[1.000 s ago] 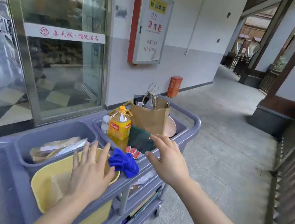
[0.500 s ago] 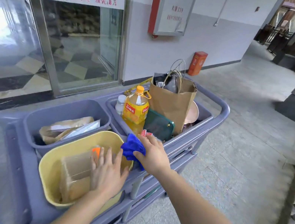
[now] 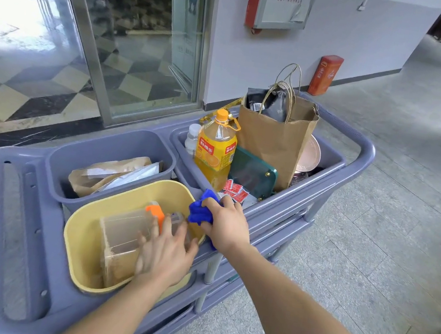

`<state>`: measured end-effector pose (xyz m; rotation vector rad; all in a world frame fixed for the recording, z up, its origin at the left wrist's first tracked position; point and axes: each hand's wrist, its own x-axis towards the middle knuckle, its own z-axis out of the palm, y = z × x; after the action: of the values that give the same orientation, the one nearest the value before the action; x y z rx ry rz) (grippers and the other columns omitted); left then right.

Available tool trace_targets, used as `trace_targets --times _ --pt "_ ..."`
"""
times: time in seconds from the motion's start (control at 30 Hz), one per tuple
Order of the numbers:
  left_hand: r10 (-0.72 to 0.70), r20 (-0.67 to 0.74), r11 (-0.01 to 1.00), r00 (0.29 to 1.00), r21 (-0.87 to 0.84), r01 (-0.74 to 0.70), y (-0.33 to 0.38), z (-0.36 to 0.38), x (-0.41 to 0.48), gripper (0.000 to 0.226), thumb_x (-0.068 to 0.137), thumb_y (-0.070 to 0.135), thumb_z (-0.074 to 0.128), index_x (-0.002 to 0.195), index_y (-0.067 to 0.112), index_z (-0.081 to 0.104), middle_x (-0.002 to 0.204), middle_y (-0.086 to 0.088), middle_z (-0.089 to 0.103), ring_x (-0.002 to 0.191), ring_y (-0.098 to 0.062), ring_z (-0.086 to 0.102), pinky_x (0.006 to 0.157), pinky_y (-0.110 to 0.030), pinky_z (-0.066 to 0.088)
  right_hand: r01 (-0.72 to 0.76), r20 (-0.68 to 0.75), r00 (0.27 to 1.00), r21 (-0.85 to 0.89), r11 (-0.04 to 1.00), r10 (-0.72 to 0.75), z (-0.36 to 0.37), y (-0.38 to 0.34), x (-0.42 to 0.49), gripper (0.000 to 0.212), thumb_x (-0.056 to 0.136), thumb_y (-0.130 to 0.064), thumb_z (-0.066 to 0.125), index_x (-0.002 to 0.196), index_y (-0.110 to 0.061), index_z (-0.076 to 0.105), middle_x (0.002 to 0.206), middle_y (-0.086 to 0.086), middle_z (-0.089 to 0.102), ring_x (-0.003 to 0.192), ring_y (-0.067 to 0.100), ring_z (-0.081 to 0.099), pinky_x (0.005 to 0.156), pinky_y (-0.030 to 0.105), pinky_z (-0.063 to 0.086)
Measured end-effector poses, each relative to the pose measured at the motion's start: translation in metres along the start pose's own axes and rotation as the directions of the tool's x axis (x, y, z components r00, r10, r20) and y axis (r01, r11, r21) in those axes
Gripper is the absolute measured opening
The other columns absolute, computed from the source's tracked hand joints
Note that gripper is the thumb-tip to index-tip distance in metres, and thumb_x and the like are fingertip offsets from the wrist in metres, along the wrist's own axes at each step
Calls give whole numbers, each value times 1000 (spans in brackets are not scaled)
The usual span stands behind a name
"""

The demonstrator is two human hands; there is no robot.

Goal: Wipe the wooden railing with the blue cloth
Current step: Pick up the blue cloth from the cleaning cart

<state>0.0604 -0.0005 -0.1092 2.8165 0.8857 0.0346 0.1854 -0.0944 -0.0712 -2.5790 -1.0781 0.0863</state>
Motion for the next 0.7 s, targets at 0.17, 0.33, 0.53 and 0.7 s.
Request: trace_targets --times 0.17,0.33,0.53,0.7 --pt "3 48 1000 999 -22 -2 0 -3 -3 64 92 63 19 146 33 35 156 -11 32 148 -39 18 109 -65 33 -31 -62 997 86 996 36 -14 6 -13 43 79 -30 60 120 -30 49 104 6 47 92 31 43 77 39 45" --pt "31 21 996 999 -81 -30 2 -15 -5 64 97 60 33 152 29 27 160 -12 27 150 -36 17 113 -60 31 -110 -171 976 151 982 135 -41 18 -35 43 76 -28 60 118 -32 52 105 5 51 94 33 48 80 41 46" --pt "218 -83 970 972 -87 -225 34 -48 1 64 98 54 37 155 28 24 163 -14 23 152 -36 12 116 -59 24 -242 -283 915 181 953 286 -78 40 -78 45 73 -26 61 117 -34 54 104 2 53 95 31 51 74 32 42" --pt "411 -97 897 906 -137 -421 85 -67 -4 64 97 53 40 154 27 27 164 -14 21 153 -35 12 118 -60 23 -395 -379 814 194 898 440 -110 64 -142 45 72 -26 63 115 -34 55 104 0 54 95 28 52 71 29 34"
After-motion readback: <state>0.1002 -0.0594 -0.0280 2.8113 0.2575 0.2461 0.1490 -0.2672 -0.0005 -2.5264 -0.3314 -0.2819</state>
